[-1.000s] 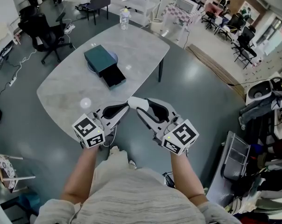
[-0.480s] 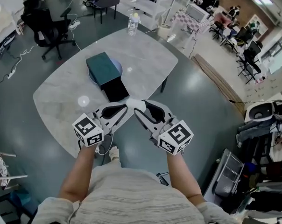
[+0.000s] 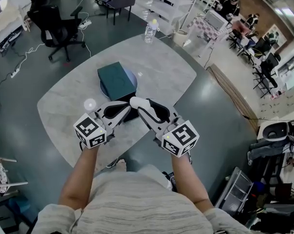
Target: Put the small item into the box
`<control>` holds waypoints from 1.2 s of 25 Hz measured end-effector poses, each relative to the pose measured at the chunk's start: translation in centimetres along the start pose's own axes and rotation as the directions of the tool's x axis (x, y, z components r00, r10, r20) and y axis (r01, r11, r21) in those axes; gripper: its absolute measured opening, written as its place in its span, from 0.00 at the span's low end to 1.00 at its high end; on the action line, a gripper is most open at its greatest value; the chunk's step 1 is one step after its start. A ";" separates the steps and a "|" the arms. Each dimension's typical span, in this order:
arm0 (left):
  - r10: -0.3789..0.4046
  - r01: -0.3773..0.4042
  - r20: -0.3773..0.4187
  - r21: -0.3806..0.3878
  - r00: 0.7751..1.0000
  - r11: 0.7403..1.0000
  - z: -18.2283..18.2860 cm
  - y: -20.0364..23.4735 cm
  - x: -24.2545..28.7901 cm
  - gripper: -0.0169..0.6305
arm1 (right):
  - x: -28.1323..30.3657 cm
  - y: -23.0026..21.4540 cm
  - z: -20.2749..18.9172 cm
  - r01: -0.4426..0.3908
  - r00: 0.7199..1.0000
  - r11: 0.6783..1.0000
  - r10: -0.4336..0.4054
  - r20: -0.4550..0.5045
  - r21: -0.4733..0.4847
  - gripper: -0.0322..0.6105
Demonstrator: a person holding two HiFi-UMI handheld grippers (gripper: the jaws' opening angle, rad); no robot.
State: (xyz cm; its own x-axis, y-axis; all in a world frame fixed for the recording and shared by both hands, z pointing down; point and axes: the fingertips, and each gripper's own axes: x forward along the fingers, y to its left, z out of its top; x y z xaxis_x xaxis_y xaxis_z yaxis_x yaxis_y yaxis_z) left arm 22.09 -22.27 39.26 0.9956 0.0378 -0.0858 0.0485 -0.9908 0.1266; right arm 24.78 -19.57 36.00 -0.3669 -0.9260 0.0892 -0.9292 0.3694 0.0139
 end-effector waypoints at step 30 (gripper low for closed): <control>0.469 -0.463 0.038 -0.112 0.882 0.880 -3.8 11.6 0.4 0.06 | 11.3 -7.2 -8.8 -0.434 0.866 0.900 0.408 -0.291 -0.030 0.31</control>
State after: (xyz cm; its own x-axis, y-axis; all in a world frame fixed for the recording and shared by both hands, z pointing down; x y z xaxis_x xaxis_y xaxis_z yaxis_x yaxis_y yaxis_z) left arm 23.33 -33.22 44.42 0.8982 -0.4363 -0.0542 -0.4089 -0.8743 0.2613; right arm 27.73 -32.00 45.66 -0.6832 -0.6282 0.3722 -0.6759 0.7370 0.0035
